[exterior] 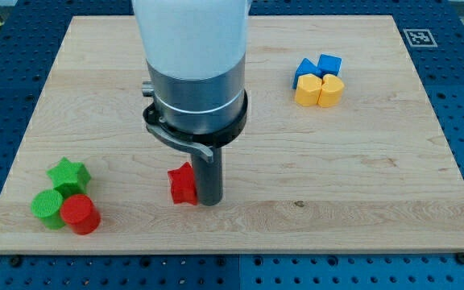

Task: Move the red star to the right of the green star

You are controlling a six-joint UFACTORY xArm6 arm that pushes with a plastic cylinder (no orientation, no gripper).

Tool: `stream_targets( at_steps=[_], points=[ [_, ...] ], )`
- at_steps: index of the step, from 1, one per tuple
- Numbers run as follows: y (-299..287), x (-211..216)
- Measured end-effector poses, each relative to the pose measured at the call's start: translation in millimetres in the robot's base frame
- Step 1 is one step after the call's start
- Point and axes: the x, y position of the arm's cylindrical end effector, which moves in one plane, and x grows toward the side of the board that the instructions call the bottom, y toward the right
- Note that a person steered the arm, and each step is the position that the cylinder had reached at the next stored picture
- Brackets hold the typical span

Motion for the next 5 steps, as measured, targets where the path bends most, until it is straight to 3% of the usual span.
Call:
stream_targets(
  at_steps=[2,5],
  points=[
    [21,-11],
    [-21,-19]
  ],
)
